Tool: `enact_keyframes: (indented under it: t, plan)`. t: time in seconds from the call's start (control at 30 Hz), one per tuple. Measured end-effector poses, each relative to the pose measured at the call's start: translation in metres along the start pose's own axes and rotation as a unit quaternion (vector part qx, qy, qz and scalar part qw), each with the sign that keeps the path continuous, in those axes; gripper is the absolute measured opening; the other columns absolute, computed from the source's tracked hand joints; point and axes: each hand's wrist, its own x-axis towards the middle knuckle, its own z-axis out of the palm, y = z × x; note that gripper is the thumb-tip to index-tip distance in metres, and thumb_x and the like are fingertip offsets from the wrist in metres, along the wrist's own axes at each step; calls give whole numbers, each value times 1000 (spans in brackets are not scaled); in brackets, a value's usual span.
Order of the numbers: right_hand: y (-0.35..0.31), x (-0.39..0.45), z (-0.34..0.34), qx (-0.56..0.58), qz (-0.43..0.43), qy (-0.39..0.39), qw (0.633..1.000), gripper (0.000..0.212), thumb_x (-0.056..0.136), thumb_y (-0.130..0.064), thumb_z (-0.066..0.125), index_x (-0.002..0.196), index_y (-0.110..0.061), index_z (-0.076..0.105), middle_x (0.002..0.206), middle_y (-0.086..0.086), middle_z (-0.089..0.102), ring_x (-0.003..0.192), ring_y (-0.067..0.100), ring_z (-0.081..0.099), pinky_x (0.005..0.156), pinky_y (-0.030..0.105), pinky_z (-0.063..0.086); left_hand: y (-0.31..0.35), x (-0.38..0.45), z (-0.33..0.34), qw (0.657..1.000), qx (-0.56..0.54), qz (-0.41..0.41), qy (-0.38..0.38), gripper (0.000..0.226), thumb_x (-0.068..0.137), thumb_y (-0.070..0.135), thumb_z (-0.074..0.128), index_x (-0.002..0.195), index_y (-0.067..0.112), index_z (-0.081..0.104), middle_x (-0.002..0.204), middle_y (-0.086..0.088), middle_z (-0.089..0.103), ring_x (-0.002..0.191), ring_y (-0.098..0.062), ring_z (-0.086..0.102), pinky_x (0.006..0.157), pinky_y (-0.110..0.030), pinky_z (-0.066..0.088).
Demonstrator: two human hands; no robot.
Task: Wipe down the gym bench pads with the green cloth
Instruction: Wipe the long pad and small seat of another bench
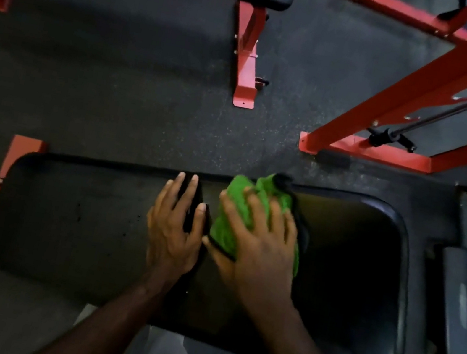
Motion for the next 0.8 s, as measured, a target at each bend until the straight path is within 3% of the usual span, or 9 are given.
enact_keyframes:
  t: [0.07, 0.13, 0.2, 0.3, 0.47, 0.53, 0.63, 0.73, 0.8]
  plan:
    - [6, -38, -2, -16, -64, -24, 998, 79, 81, -57, 67, 155, -41, 44, 154, 4, 48, 138, 35, 45, 115, 54, 31, 0, -1, 0, 1000, -4, -15, -2, 54, 104, 43, 45, 155, 27, 46, 166, 4, 34, 155, -18, 28, 118, -45, 28]
    - [29, -56, -17, -31, -50, -12, 998, 95, 69, -48, 76, 157, -37, 43, 152, 8, 49, 132, 39, 48, 112, 55, 34, 1, -2, -1, 1000, -7, -27, -10, 54, 103, 43, 46, 156, 28, 45, 167, 5, 33, 155, -17, 26, 119, -45, 26]
    - [50, -39, -29, -34, 75, 36, 996, 107, 64, -44, 80, 161, -31, 36, 154, 13, 44, 135, 44, 46, 111, 58, 36, -1, -2, -2, 999, -12, -33, -26, 55, 103, 43, 46, 156, 29, 43, 167, 5, 32, 156, -17, 23, 120, -42, 21]
    - [35, 11, -24, -29, 236, 78, 968, 101, 73, -48, 79, 160, -31, 30, 163, 15, 33, 149, 42, 32, 118, 60, 26, -4, -1, 0, 999, -6, -26, -29, 55, 104, 43, 47, 157, 28, 43, 167, 4, 32, 156, -18, 23, 120, -38, 18]
    - [-34, -56, 17, -24, -3, -25, 999, 89, 76, -49, 68, 159, -36, 38, 158, 8, 43, 140, 40, 43, 118, 53, 26, -6, 1, 1, 999, -13, -19, -31, 54, 105, 46, 44, 156, 29, 43, 167, 6, 32, 156, -18, 24, 120, -45, 25]
    - [-21, -97, 7, -24, -14, -27, 999, 90, 76, -48, 65, 160, -38, 34, 158, 5, 45, 138, 38, 47, 116, 52, 29, -6, 1, 0, 999, -15, -25, -32, 54, 105, 45, 45, 156, 29, 43, 167, 6, 33, 156, -18, 24, 119, -46, 26]
    - [24, -97, -22, -17, 148, 67, 987, 99, 65, -46, 63, 159, -33, 36, 159, 11, 43, 137, 42, 48, 110, 58, 36, -3, 0, 1, 999, -23, -23, -37, 55, 104, 43, 46, 157, 28, 42, 167, 5, 32, 156, -18, 22, 119, -43, 23]
    - [46, -37, -32, -4, 340, 172, 925, 93, 68, -47, 66, 156, -28, 43, 157, 14, 44, 141, 42, 43, 112, 60, 36, -5, 0, 2, 999, -22, -20, -26, 54, 104, 43, 46, 156, 28, 43, 166, 5, 34, 156, -18, 23, 120, -39, 20]
    - [19, -22, -18, -13, 302, 139, 943, 101, 61, -45, 75, 155, -27, 42, 153, 17, 47, 137, 43, 44, 114, 61, 35, -6, -1, 3, 999, -25, -22, -26, 54, 104, 43, 47, 156, 28, 44, 166, 4, 35, 155, -19, 24, 120, -40, 21]
